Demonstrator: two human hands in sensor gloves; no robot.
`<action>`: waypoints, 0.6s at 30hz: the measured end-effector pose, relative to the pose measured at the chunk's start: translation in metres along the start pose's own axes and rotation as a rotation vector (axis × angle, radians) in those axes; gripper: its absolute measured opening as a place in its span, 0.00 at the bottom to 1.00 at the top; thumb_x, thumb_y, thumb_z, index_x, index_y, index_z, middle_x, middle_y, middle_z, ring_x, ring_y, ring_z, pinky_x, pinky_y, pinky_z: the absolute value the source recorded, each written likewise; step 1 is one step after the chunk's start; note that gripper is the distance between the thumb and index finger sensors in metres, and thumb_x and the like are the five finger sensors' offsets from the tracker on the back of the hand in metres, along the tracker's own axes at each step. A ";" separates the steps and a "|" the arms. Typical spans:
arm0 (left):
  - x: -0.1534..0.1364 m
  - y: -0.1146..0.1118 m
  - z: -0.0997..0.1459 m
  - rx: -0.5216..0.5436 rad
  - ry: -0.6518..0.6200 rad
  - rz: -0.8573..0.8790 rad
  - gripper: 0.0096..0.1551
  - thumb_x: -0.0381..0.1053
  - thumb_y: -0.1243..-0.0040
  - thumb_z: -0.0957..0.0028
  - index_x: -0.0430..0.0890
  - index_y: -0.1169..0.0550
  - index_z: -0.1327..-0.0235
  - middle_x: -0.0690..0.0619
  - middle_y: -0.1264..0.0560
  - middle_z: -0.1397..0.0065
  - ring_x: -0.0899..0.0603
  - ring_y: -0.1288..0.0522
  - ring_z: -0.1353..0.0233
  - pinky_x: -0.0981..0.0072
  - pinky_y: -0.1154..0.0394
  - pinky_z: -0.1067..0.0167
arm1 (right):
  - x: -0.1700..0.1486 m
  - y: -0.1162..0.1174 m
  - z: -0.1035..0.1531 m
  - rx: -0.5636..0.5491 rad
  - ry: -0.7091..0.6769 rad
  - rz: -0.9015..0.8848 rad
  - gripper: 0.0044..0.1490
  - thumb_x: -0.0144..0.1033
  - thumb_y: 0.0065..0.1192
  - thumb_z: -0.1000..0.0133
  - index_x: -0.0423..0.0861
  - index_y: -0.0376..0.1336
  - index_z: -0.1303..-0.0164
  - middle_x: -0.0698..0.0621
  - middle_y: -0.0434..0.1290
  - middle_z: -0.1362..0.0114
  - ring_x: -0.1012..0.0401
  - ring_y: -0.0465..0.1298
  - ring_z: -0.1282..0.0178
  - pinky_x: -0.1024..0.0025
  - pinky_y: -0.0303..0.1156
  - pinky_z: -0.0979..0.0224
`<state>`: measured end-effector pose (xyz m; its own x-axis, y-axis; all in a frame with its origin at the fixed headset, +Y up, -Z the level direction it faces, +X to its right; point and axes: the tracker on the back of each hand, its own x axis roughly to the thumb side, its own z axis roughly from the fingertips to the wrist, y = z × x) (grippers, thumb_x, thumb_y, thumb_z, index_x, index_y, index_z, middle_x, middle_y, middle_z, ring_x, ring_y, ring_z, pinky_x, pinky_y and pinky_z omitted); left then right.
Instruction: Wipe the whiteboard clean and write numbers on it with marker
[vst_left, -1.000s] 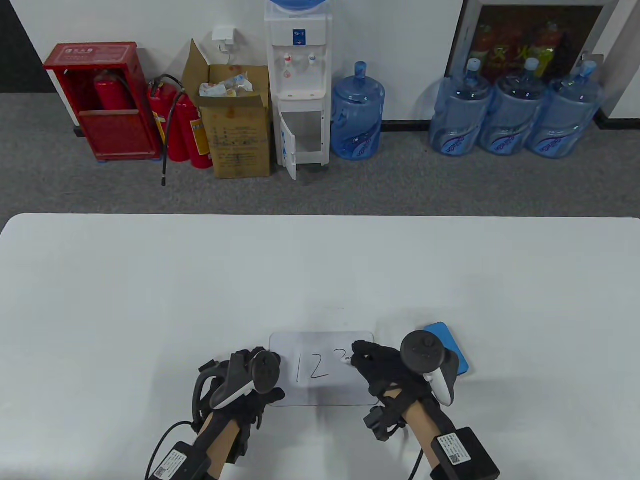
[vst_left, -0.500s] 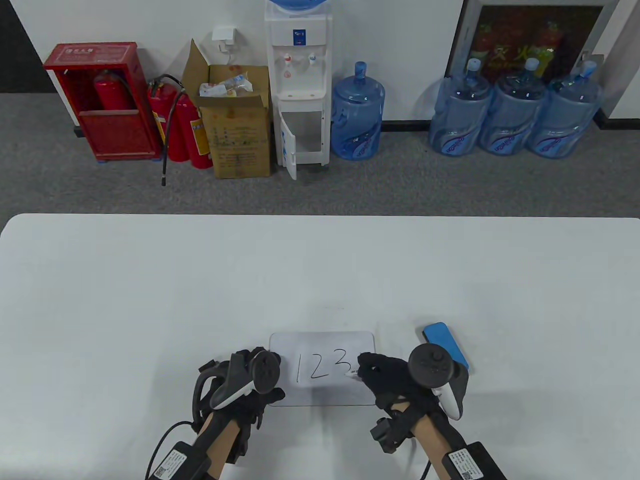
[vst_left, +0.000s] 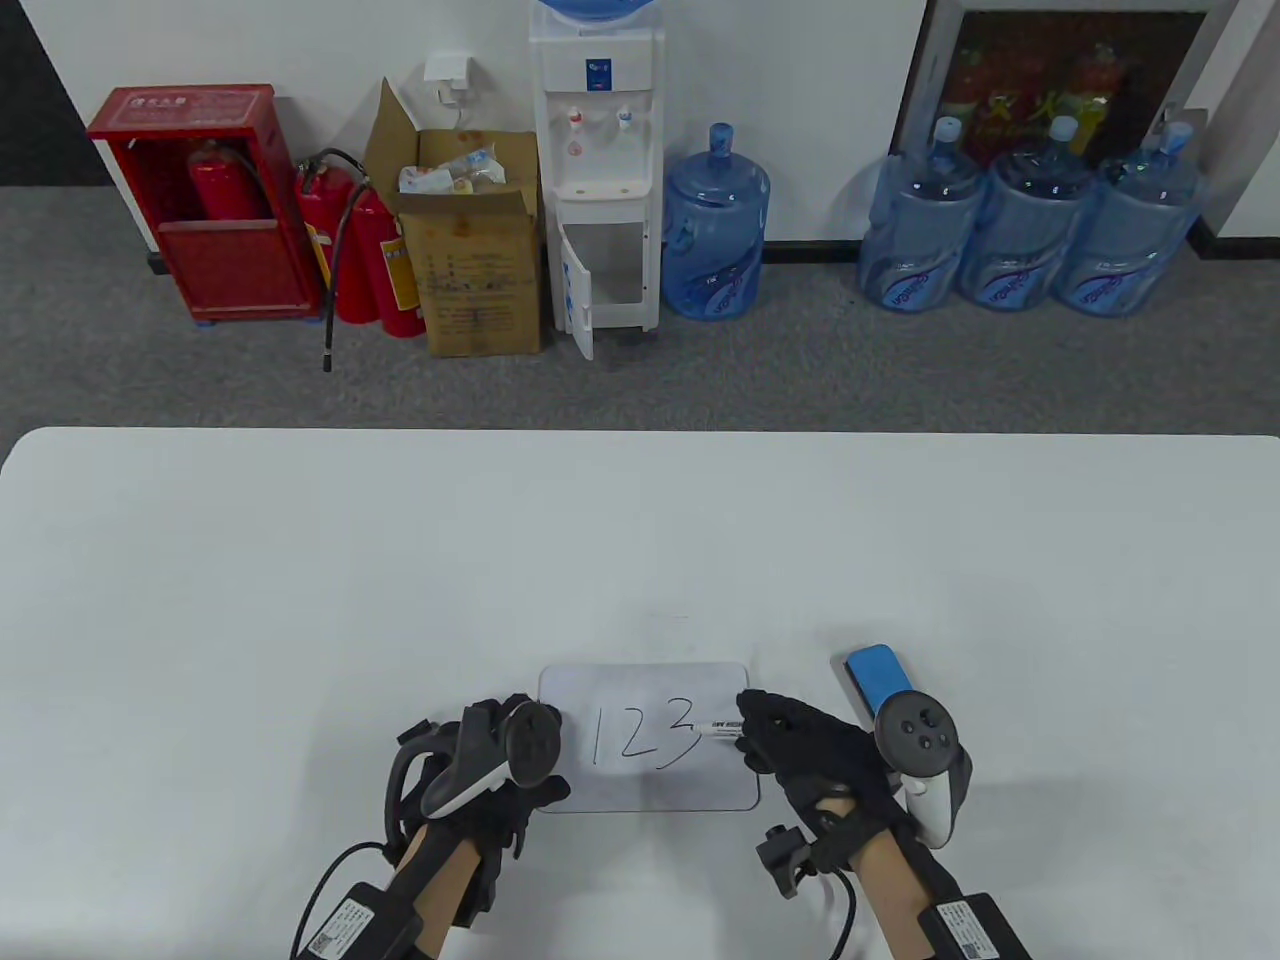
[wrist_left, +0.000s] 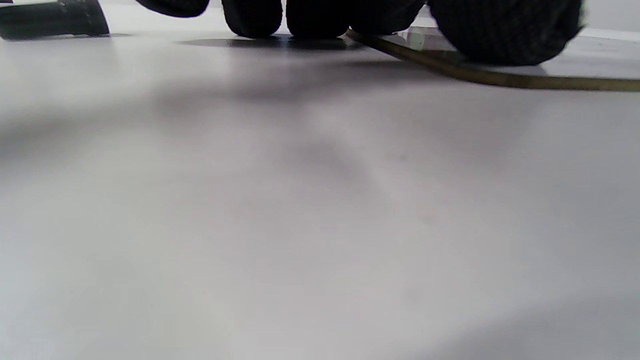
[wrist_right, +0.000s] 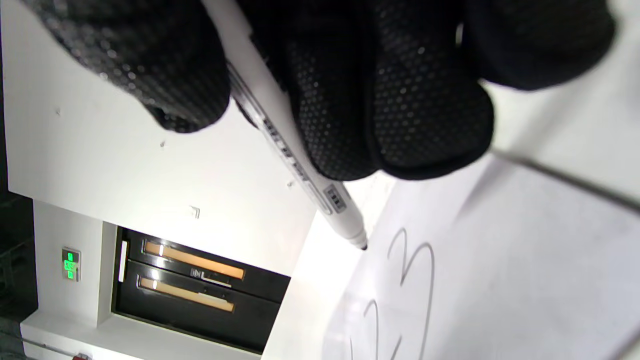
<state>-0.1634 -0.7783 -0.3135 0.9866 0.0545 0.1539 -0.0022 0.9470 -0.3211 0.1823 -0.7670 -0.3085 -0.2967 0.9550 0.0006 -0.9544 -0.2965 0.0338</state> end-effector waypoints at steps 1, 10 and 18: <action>0.000 0.000 0.000 0.000 -0.001 -0.003 0.44 0.66 0.45 0.54 0.61 0.39 0.21 0.53 0.44 0.11 0.35 0.42 0.16 0.35 0.43 0.24 | 0.000 -0.002 0.000 -0.003 -0.005 0.005 0.33 0.48 0.70 0.49 0.41 0.73 0.40 0.40 0.80 0.45 0.47 0.83 0.52 0.46 0.73 0.51; -0.014 0.029 0.004 0.094 0.051 -0.016 0.44 0.66 0.42 0.55 0.59 0.36 0.21 0.51 0.40 0.12 0.35 0.41 0.16 0.35 0.43 0.24 | -0.007 -0.029 -0.004 -0.038 -0.020 -0.020 0.33 0.49 0.70 0.49 0.41 0.73 0.39 0.40 0.80 0.45 0.47 0.83 0.51 0.45 0.73 0.50; -0.074 0.055 0.007 0.077 0.278 -0.136 0.41 0.63 0.38 0.54 0.59 0.32 0.23 0.51 0.35 0.15 0.36 0.37 0.18 0.36 0.41 0.25 | -0.012 -0.035 -0.004 -0.038 -0.006 -0.069 0.33 0.49 0.70 0.49 0.41 0.73 0.39 0.40 0.80 0.44 0.47 0.82 0.50 0.45 0.73 0.50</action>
<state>-0.2374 -0.7278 -0.3365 0.9854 -0.1529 -0.0745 0.1309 0.9616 -0.2414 0.2194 -0.7679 -0.3142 -0.2299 0.9732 0.0055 -0.9732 -0.2299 -0.0044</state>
